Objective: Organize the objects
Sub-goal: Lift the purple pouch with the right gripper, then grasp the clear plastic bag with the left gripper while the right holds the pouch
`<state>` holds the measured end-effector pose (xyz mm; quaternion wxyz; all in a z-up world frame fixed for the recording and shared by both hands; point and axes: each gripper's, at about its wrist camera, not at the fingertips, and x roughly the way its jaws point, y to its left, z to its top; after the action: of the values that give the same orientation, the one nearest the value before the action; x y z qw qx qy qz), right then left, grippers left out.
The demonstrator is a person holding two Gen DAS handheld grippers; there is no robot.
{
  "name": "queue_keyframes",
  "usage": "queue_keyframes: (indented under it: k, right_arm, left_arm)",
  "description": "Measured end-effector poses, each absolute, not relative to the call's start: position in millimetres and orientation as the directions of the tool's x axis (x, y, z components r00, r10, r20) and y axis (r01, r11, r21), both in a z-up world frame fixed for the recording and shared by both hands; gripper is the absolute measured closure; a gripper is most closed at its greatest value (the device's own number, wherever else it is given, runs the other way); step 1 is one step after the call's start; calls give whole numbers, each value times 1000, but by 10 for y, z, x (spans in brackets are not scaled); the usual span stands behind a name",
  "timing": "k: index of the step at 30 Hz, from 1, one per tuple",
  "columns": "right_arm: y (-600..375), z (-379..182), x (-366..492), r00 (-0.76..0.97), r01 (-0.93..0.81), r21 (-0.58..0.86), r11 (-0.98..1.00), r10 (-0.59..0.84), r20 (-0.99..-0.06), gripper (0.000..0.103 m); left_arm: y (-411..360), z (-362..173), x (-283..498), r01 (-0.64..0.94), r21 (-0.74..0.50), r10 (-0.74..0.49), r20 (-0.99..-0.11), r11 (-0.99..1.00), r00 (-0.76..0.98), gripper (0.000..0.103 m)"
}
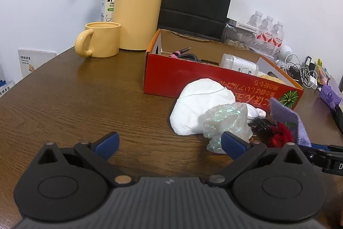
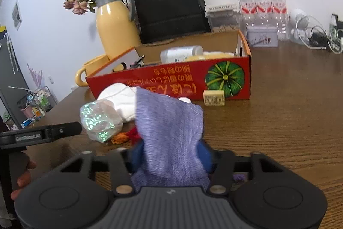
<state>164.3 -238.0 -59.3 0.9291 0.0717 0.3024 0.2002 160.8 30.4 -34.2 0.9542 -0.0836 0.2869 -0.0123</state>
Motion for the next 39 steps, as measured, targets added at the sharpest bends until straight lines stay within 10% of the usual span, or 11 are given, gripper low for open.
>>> queue_keyframes:
  k: [5, 11, 39]
  right_arm:
    - [-2392, -537, 1572, 764, -335, 247, 909, 415, -494, 86]
    - [-2429, -492, 1503, 801, -316, 234, 920, 390, -455, 95]
    - [-2433, -393, 1287, 916, -203, 88, 975, 221, -335, 96]
  left_arm:
    - [315, -343, 1608, -24, -169, -74, -547, 985, 834, 0]
    - [313, -348, 1616, -26, -169, -73, -552, 985, 831, 0]
    - [-231, -247, 1852, 51, -180, -136, -502, 982, 854, 0]
